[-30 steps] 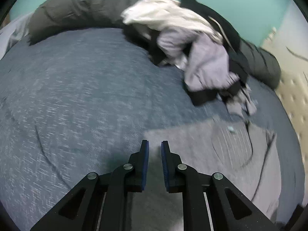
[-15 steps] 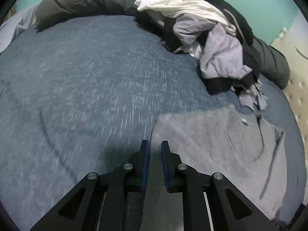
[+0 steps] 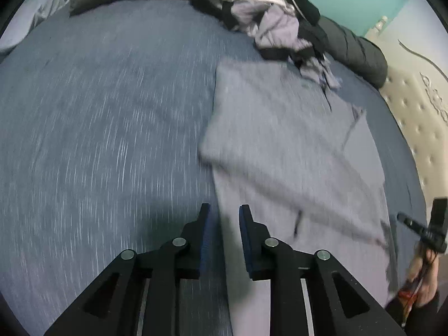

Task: Fold clothes
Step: 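Open the right gripper and withdraw it from the folded side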

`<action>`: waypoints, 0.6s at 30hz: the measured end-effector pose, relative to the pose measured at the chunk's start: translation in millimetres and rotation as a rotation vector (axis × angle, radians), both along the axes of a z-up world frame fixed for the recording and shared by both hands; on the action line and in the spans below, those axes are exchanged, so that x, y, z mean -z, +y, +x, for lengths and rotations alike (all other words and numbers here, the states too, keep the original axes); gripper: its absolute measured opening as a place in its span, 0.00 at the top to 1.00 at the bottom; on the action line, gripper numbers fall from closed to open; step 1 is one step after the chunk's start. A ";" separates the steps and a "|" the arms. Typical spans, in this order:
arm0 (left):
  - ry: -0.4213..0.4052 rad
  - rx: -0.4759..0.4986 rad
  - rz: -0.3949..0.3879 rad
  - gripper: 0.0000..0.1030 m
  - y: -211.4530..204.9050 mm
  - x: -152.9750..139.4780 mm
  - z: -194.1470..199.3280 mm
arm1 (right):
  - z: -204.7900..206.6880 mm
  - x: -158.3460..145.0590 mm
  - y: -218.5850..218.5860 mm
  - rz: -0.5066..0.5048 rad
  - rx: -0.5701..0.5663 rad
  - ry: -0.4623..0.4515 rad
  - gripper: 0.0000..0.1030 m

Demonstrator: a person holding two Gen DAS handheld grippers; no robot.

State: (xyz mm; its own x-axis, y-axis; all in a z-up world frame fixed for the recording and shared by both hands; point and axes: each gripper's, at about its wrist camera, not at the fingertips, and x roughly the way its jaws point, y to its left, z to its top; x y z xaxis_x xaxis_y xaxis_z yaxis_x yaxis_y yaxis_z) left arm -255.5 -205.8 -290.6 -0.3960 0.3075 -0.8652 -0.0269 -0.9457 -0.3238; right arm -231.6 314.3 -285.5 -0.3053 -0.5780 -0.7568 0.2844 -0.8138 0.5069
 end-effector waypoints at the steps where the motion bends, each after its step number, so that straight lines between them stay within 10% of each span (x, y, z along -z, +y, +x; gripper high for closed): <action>1: -0.014 0.006 0.010 0.77 -0.8 2.4 13.3 | 5.8 0.0 10.0 0.018 -0.001 -0.021 0.77; 3: -0.036 0.020 0.023 0.76 0.3 6.0 37.3 | 18.1 0.8 28.7 0.052 0.001 -0.055 0.64; 18: -0.145 0.067 0.050 0.45 15.0 24.5 156.5 | 100.9 23.6 96.2 0.149 0.001 -0.239 0.57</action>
